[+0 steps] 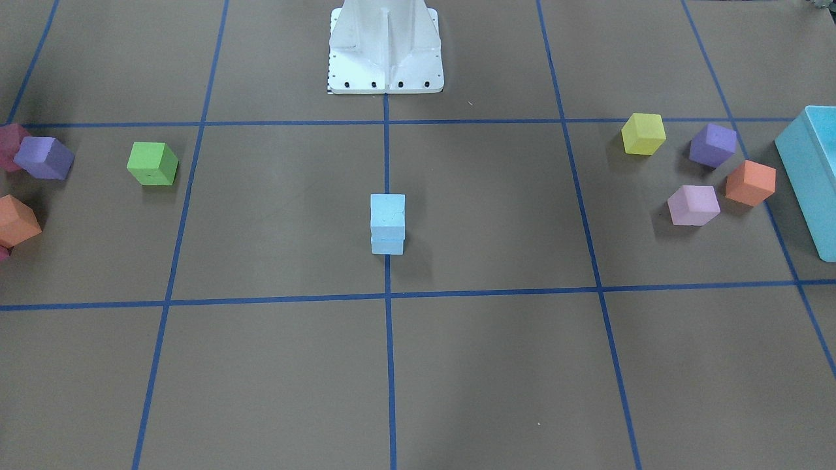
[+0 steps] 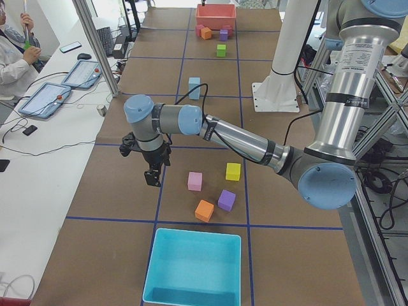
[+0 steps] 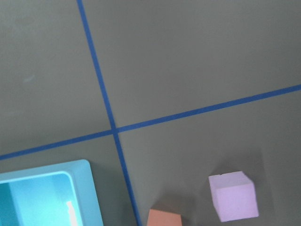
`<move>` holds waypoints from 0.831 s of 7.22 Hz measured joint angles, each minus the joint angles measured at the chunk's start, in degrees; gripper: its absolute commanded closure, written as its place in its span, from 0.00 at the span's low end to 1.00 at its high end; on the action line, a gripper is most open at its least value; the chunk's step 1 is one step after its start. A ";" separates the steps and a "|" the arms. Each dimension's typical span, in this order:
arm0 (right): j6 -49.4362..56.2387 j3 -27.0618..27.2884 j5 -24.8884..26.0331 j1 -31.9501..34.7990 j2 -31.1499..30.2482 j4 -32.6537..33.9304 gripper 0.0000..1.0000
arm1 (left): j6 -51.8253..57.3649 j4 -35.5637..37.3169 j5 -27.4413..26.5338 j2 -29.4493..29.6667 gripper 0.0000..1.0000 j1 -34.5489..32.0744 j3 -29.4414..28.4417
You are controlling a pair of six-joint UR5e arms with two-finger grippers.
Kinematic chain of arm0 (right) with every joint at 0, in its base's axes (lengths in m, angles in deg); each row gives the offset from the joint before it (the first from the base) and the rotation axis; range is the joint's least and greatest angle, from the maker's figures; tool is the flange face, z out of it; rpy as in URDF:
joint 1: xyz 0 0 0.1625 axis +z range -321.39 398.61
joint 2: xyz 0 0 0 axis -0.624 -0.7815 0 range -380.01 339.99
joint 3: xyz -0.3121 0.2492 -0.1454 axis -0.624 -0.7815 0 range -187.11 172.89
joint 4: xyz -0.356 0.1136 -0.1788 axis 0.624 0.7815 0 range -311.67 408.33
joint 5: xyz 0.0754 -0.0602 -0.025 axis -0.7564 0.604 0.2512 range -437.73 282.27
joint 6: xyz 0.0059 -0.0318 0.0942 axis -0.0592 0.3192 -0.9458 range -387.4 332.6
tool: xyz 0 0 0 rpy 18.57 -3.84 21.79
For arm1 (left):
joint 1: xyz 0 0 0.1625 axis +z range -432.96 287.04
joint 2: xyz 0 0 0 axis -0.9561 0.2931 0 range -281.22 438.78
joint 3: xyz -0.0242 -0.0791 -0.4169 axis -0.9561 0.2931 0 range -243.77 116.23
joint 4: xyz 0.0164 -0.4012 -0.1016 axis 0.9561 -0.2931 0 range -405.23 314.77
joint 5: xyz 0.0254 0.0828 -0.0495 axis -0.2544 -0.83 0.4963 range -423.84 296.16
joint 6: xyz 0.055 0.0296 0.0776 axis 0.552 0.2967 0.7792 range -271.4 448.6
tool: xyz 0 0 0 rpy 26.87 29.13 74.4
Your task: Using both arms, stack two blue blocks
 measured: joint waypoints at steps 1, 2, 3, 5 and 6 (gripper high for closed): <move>0.46 0.19 0.03 0.66 -0.29 0.65 0.00 | 0.12 -1.37 0.05 -3.07 0.01 -0.07 -0.11; 0.61 0.35 0.07 1.16 -0.20 1.79 0.00 | 0.15 -4.20 0.12 -6.34 0.01 -0.08 -0.21; 0.63 0.41 0.11 1.44 -0.04 2.68 0.00 | 0.04 -6.85 0.18 -8.66 0.01 -0.10 -0.38; 0.65 0.48 0.14 1.62 0.13 3.94 0.00 | 0.30 -8.69 0.64 -11.23 0.01 -0.21 -0.94; 0.66 0.51 0.17 1.65 0.16 4.25 0.00 | 0.44 -8.98 1.53 -12.05 0.01 -0.24 -1.08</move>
